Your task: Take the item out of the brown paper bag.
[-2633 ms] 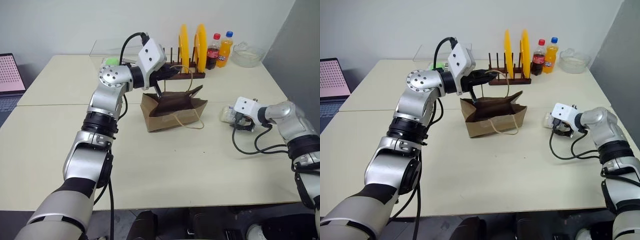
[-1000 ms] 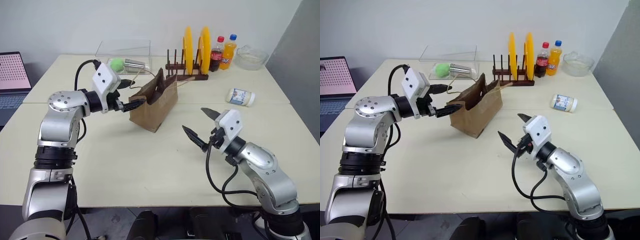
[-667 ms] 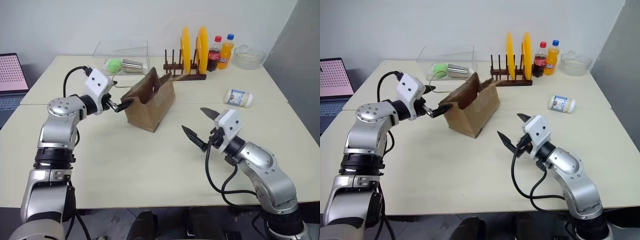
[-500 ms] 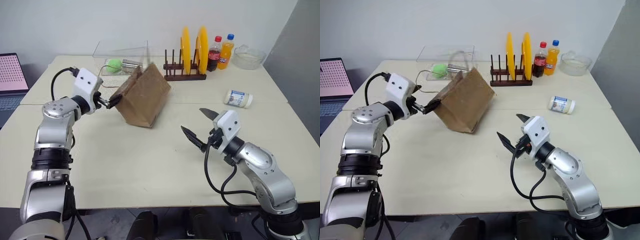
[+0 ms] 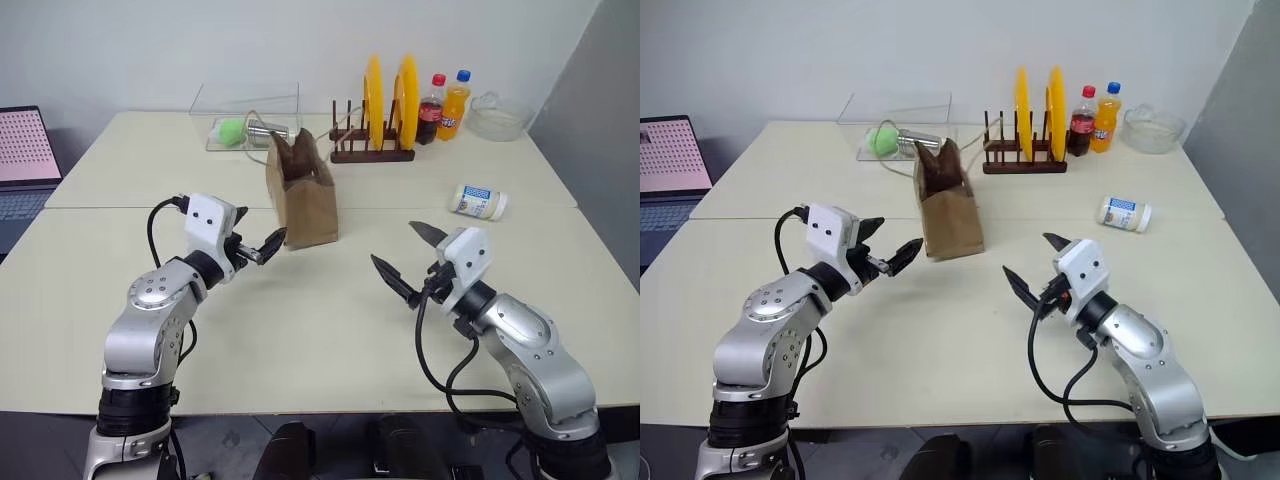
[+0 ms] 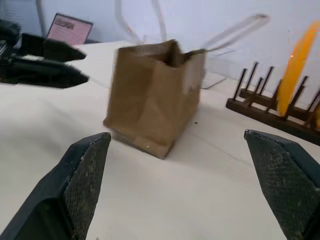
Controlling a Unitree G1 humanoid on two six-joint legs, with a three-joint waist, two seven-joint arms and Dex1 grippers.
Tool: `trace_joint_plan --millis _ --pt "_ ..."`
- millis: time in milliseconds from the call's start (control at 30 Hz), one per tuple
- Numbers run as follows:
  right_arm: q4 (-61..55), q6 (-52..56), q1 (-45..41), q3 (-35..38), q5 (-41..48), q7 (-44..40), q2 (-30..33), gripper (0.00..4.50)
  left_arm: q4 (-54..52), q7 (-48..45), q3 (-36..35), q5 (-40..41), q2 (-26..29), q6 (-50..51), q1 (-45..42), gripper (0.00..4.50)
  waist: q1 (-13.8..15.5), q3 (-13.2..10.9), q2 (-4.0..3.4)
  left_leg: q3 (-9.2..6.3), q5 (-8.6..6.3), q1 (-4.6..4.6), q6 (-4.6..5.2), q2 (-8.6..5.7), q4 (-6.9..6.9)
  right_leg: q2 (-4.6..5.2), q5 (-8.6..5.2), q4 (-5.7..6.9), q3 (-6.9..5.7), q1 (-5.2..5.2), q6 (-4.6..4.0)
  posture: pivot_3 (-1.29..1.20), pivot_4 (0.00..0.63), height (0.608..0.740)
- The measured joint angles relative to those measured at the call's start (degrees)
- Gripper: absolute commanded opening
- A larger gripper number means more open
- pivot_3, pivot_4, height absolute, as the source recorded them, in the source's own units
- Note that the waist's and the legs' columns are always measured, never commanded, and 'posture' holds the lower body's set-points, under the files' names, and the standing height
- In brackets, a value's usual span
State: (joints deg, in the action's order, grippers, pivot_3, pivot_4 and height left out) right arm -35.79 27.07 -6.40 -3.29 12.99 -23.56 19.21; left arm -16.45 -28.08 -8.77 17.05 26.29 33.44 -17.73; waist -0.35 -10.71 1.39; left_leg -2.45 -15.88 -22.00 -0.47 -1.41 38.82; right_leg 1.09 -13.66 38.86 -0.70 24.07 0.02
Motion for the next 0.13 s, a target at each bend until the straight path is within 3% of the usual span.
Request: trace_joint_plan --millis 133 --pt "-1.6 -0.2 3.2 2.1 0.0 1.7 -0.7 4.50 -0.1 0.8 0.0 -0.1 0.0 0.0 0.2 4.49 0.0 0.0 0.00 0.03 0.00 0.01 0.00 0.00 0.00 0.00 0.00 -0.02 0.02 -0.01 0.00 0.00 0.150 0.740"
